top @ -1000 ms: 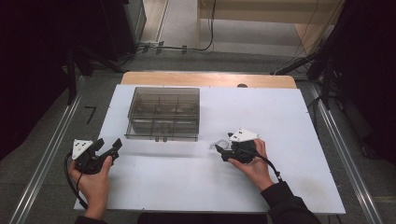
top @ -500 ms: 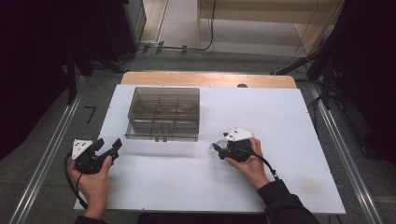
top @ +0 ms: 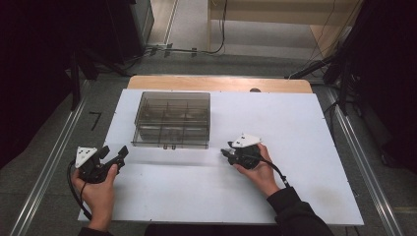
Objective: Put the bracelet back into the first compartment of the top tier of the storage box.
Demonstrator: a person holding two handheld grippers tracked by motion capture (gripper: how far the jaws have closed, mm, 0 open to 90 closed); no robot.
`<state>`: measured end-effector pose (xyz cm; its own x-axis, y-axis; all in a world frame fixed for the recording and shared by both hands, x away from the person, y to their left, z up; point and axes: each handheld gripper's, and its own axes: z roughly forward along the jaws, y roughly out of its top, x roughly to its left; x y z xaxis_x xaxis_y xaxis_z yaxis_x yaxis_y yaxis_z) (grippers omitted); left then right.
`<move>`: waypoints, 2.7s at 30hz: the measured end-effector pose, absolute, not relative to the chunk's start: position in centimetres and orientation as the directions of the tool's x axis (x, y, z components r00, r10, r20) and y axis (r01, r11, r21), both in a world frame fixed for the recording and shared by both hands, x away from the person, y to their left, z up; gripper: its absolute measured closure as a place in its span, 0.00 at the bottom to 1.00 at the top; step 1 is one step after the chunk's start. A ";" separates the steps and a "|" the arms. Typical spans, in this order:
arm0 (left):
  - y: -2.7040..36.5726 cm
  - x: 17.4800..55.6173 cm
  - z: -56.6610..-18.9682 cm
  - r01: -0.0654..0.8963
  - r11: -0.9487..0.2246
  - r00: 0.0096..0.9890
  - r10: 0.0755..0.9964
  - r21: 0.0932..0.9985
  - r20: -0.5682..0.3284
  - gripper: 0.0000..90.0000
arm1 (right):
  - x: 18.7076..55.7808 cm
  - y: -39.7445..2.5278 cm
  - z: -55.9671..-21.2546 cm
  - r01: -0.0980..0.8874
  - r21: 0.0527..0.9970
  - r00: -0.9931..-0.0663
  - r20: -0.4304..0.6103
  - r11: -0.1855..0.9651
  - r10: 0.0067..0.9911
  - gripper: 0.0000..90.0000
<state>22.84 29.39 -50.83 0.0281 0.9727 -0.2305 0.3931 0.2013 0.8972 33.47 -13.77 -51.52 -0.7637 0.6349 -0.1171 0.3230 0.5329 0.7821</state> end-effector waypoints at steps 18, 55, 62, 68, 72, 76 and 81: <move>29.5 22.9 -50.9 0.399 0.204 0.030 0.971 0.894 -0.236 0.32 | 33.6 -13.9 -51.5 0.343 0.760 -0.784 -0.092 0.552 0.614 0.92; 29.6 22.8 -50.9 0.400 0.215 0.027 0.969 0.891 -0.246 0.32 | 32.1 -12.9 -44.6 0.244 0.892 -0.800 -0.038 0.382 0.599 0.93; 29.6 22.9 -51.0 0.400 0.217 0.027 0.968 0.890 -0.249 0.32 | 32.2 -11.6 -43.4 0.217 0.900 -0.810 -0.049 0.377 0.585 0.93; 29.6 22.9 -51.0 0.400 0.217 0.028 0.968 0.890 -0.248 0.32 | 32.3 -10.2 -42.4 0.195 0.907 -0.818 -0.059 0.373 0.572 0.93; 29.6 22.9 -51.0 0.400 0.218 0.028 0.968 0.890 -0.249 0.32 | 32.5 -9.4 -42.0 0.185 0.911 -0.821 -0.063 0.369 0.568 0.93; 29.6 22.9 -51.0 0.403 0.214 0.031 0.969 0.890 -0.247 0.32 | 32.8 -8.3 -41.4 0.174 0.914 -0.826 -0.066 0.366 0.559 0.93; 29.5 22.9 -51.0 0.403 0.214 0.032 0.968 0.890 -0.248 0.32 | 32.9 -7.2 -41.2 0.169 0.915 -0.833 -0.067 0.367 0.549 0.93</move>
